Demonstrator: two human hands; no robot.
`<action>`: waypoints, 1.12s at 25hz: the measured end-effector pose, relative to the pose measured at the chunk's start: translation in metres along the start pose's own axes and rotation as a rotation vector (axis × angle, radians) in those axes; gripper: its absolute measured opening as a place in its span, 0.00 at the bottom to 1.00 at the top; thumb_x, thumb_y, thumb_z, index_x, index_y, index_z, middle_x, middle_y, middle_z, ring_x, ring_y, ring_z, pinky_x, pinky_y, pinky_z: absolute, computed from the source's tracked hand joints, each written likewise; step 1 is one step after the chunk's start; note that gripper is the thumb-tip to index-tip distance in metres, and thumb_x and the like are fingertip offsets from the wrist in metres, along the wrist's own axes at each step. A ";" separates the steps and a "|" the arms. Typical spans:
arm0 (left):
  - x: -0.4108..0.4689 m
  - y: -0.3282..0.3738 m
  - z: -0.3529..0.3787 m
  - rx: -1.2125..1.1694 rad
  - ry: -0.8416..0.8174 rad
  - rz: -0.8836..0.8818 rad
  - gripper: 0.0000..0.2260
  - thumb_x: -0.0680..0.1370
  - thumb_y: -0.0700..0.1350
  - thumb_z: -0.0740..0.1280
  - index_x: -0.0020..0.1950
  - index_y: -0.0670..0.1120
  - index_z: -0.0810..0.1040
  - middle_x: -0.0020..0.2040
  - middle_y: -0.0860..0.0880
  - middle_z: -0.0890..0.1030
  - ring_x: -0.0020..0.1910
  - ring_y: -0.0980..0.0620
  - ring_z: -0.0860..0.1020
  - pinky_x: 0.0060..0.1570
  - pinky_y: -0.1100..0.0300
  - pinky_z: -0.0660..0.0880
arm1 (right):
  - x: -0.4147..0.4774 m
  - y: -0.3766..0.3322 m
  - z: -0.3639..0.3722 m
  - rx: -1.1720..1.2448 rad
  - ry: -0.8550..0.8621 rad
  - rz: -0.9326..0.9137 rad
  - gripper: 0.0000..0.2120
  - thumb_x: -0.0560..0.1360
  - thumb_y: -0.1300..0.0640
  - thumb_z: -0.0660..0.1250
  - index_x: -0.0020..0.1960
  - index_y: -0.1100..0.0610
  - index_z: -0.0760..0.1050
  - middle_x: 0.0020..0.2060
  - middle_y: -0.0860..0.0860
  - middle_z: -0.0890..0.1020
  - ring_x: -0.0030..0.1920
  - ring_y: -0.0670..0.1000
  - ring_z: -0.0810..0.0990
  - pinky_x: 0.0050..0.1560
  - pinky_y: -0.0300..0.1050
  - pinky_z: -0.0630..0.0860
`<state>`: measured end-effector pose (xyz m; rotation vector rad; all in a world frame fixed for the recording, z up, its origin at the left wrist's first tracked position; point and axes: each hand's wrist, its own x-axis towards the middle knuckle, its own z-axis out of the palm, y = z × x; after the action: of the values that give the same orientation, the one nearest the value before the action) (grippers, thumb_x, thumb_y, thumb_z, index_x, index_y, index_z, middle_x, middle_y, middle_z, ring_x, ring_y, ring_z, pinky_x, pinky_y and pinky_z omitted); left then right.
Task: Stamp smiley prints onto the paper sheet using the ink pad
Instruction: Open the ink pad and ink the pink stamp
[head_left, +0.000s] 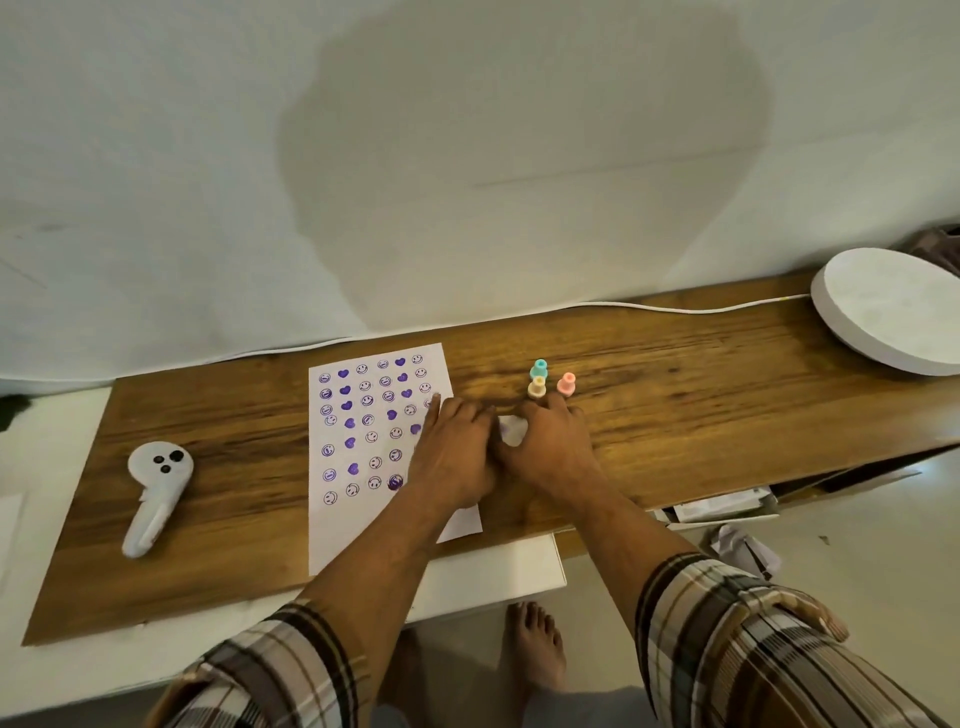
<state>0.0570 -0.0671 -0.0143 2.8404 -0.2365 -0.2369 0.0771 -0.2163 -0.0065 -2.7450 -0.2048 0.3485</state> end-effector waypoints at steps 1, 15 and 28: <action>0.004 0.003 0.003 -0.045 -0.016 -0.019 0.29 0.71 0.50 0.69 0.73 0.50 0.73 0.71 0.49 0.76 0.74 0.45 0.66 0.80 0.46 0.52 | 0.000 0.001 -0.001 -0.004 0.008 -0.045 0.18 0.80 0.41 0.65 0.58 0.53 0.81 0.59 0.55 0.83 0.64 0.59 0.76 0.68 0.61 0.71; 0.018 -0.003 0.026 -0.083 0.040 -0.132 0.34 0.65 0.69 0.73 0.69 0.57 0.77 0.66 0.51 0.76 0.66 0.45 0.68 0.70 0.46 0.63 | 0.005 0.051 -0.020 0.340 0.069 0.209 0.33 0.67 0.44 0.81 0.70 0.48 0.78 0.59 0.48 0.80 0.60 0.53 0.79 0.58 0.52 0.82; 0.018 -0.003 0.023 -0.035 -0.005 -0.119 0.37 0.68 0.70 0.72 0.74 0.58 0.72 0.70 0.51 0.72 0.71 0.45 0.64 0.76 0.44 0.59 | 0.005 0.118 -0.020 0.006 -0.021 0.144 0.36 0.78 0.39 0.71 0.81 0.49 0.64 0.81 0.51 0.64 0.80 0.57 0.60 0.78 0.59 0.66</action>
<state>0.0707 -0.0737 -0.0393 2.8226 -0.0637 -0.2693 0.0986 -0.3311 -0.0339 -2.7582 -0.0111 0.4151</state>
